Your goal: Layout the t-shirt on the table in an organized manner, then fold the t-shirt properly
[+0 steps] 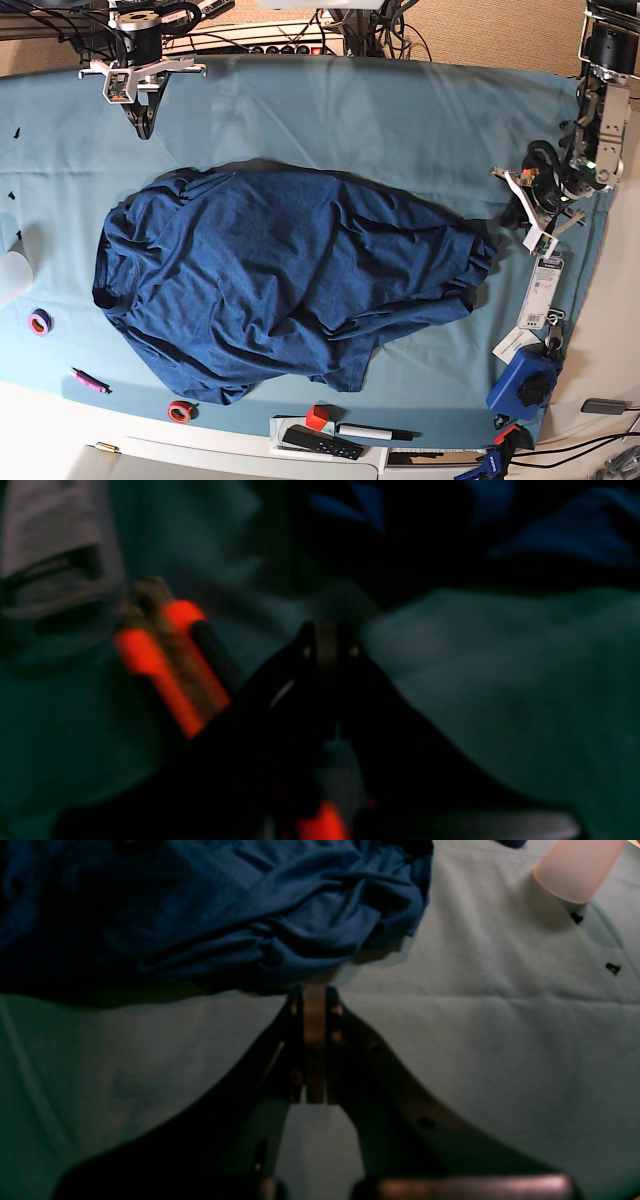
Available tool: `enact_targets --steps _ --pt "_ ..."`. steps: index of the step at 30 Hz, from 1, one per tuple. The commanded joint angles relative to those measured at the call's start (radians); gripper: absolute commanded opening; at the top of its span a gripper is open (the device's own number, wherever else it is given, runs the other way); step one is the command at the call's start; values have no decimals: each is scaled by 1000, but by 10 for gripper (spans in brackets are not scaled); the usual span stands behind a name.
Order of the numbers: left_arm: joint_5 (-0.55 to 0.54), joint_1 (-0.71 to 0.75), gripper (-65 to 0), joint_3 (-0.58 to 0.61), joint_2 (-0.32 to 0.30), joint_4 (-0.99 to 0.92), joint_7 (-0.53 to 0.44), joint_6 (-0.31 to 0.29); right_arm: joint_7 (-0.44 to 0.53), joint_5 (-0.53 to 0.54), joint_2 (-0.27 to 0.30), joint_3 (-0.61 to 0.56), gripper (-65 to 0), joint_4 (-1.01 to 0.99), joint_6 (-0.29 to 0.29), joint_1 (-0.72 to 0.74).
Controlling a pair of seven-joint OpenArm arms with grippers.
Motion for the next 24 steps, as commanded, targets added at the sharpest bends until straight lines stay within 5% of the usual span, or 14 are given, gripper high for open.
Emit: enact_targets --steps 1,9,24 --pt "-3 1 -650 2 -11 5 51 -8 23 1 5 6 -650 13 -2 -8" --pt "9 1 -650 2 -21 5 128 -8 23 1 5 6 -650 13 -2 -8" --pt "-3 34 -650 0 -146 12 132 -40 21 -13 5 6 -650 13 -2 -8"
